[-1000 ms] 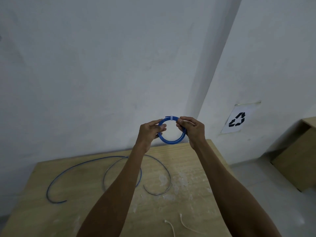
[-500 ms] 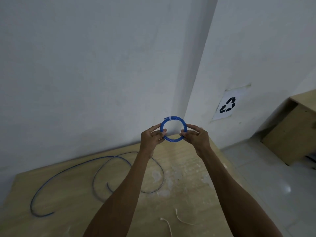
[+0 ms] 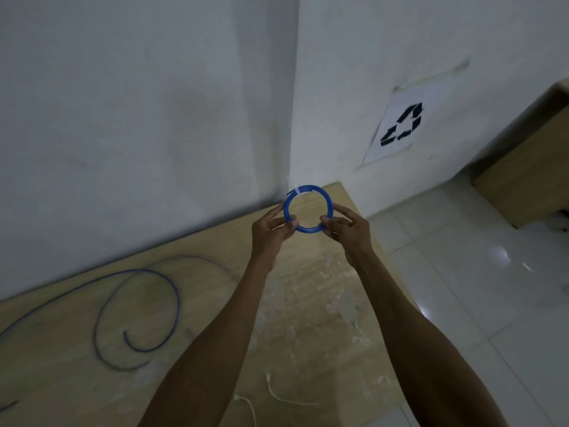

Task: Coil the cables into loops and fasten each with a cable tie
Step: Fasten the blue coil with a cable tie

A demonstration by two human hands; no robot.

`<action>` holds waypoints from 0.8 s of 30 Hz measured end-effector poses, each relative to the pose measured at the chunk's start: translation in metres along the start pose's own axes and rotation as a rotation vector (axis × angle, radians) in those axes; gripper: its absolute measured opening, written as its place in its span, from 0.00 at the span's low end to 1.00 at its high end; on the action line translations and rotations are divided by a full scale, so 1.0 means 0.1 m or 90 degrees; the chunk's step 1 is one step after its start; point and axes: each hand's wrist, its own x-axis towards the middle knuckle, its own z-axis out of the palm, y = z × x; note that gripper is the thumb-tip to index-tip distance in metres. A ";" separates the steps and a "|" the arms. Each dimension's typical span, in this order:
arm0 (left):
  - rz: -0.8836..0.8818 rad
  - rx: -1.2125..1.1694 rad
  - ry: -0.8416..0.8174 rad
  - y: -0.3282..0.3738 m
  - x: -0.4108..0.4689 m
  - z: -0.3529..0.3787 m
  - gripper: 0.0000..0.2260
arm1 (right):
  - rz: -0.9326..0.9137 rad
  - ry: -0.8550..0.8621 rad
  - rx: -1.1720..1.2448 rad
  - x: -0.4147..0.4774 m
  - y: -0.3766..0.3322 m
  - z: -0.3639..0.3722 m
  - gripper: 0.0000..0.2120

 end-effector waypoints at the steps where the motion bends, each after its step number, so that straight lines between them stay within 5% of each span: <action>1: -0.007 0.012 0.004 -0.08 0.10 0.06 0.23 | 0.007 -0.002 -0.008 0.12 0.05 -0.09 0.20; 6: -0.051 0.033 0.032 -0.35 0.52 0.33 0.26 | 0.027 0.020 -0.034 0.66 0.36 -0.46 0.23; 11: -0.009 0.129 0.054 -0.73 0.82 0.60 0.32 | -0.062 0.112 -0.187 1.07 0.69 -0.57 0.13; 24: 0.226 0.444 0.079 -1.44 1.25 0.88 0.17 | -0.239 0.167 -0.523 1.92 1.05 -0.58 0.10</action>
